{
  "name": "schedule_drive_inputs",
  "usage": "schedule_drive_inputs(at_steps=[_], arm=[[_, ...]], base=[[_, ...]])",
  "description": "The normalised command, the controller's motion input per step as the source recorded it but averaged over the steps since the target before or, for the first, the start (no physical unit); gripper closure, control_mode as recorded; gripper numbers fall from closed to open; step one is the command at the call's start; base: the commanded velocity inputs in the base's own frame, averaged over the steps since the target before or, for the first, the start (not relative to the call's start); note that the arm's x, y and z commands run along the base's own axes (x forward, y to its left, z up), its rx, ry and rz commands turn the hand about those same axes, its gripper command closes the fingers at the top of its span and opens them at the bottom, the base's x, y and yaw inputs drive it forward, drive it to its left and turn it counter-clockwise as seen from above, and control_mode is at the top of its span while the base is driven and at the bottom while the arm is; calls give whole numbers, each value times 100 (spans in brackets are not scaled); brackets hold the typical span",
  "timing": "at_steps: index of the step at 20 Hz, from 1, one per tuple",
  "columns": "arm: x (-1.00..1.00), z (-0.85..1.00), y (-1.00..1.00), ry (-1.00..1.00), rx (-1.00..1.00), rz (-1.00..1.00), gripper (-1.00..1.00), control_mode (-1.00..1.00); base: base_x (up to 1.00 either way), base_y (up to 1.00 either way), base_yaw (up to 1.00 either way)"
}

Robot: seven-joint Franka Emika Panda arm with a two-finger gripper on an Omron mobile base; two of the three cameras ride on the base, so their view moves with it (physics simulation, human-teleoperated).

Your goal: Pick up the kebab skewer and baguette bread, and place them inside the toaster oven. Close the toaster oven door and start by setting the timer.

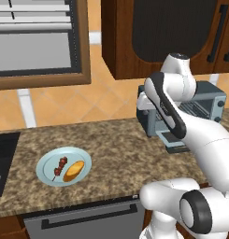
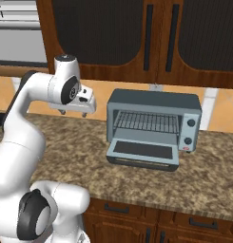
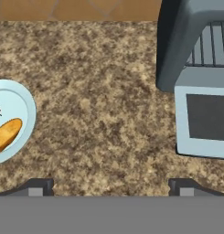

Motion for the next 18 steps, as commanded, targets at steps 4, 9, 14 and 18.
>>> schedule_drive_inputs(at_steps=[4,9,14,18], arm=[[0,0,0,0,0,0,-100,-100],[-2,-4,-1,-1,0,0,-100,-100],[-25,-41,-77,-37,3,13,-100,-100],[1,-57,-99,-35,0,16,-100,-100]], base=[[0,0,0],[0,0,0],[0,0,0],[0,0,0]])
